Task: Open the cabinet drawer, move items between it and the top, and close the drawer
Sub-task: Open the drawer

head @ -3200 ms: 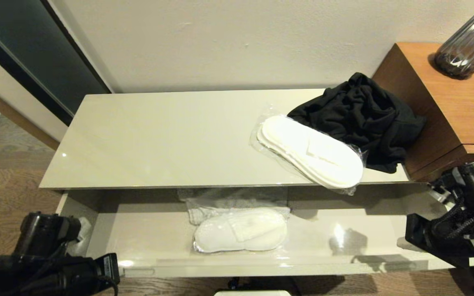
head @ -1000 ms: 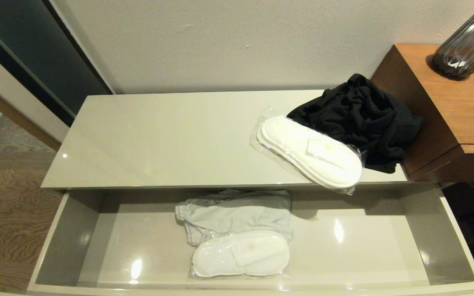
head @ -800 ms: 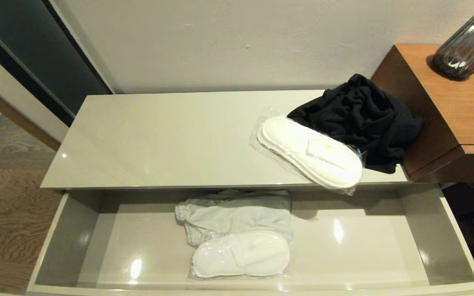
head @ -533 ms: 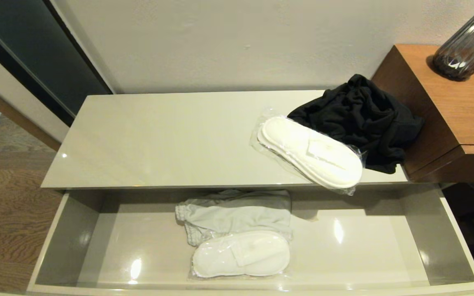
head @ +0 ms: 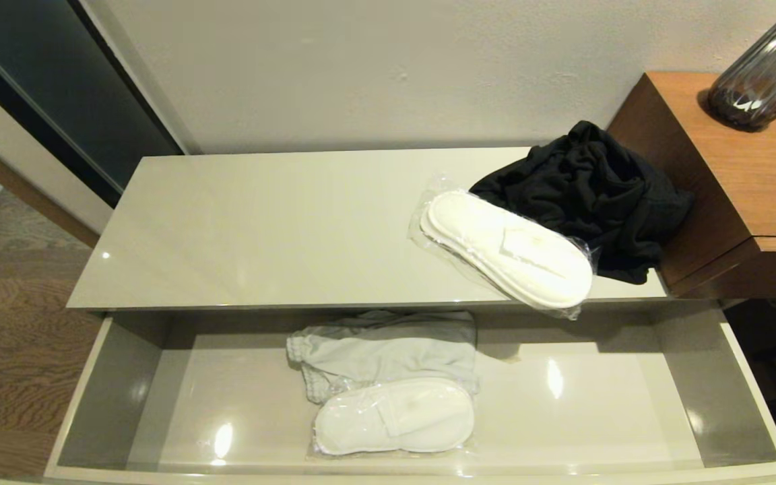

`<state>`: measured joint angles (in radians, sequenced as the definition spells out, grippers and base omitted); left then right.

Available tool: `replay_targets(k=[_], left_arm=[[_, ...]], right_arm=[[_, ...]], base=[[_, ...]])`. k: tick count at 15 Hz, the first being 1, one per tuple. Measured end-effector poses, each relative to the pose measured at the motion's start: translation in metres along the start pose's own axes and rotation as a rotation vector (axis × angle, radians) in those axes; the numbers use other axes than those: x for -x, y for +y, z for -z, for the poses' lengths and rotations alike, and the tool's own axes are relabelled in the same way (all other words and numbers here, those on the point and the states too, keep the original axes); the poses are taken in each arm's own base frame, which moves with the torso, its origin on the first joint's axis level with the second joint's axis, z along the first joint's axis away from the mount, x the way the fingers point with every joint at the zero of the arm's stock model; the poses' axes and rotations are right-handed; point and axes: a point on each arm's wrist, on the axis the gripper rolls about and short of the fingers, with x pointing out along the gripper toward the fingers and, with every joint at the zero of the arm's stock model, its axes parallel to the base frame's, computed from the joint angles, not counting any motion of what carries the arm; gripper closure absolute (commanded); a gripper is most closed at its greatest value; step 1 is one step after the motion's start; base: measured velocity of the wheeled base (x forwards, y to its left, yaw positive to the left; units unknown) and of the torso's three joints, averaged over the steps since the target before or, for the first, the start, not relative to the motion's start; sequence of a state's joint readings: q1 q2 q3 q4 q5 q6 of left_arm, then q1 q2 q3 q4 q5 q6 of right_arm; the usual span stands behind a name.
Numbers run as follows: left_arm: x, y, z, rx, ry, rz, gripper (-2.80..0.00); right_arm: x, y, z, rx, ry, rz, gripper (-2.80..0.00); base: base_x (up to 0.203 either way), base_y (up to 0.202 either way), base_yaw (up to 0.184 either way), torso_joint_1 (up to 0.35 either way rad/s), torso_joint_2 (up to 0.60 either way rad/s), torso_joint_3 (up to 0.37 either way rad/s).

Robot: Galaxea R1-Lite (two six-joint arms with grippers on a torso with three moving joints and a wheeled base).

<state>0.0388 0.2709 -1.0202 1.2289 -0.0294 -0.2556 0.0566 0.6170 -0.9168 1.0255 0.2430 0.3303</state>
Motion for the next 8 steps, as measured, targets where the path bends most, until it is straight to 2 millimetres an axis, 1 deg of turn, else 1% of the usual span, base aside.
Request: replay_targets(k=[2, 4, 6, 7, 8], left_arm=[[0.0, 0.01, 0.012, -0.005, 0.058, 0.011, 0.0], [-0.004, 0.013, 0.02, -0.051, 0.045, 0.02, 0.0], [-0.018, 0.018, 0.039, -0.156, 0.023, 0.02, 0.0], [-0.027, 0.02, 0.046, -0.215, -0.012, 0.022, 0.0], [-0.036, 0.02, 0.049, -0.259, -0.06, 0.023, 0.0]], right_arm=[[0.0, 0.0, 0.0, 0.0, 0.0, -0.002, 0.0], [-0.001, 0.0, 0.0, 0.001, 0.003, -0.003, 0.0], [-0.001, 0.0, 0.001, 0.007, 0.008, -0.011, 0.0], [-0.001, 0.0, 0.001, 0.01, 0.011, -0.012, 0.0], [-0.002, -0.001, 0.002, 0.011, 0.017, -0.01, 0.0]], base=[[0.0, 0.0, 0.0, 0.0, 0.0, 0.0], [0.0, 0.0, 0.0, 0.0, 0.0, 0.0], [0.0, 0.0, 0.0, 0.0, 0.0, 0.0], [0.0, 0.0, 0.0, 0.0, 0.0, 0.0], [0.0, 0.0, 0.0, 0.0, 0.0, 0.0]])
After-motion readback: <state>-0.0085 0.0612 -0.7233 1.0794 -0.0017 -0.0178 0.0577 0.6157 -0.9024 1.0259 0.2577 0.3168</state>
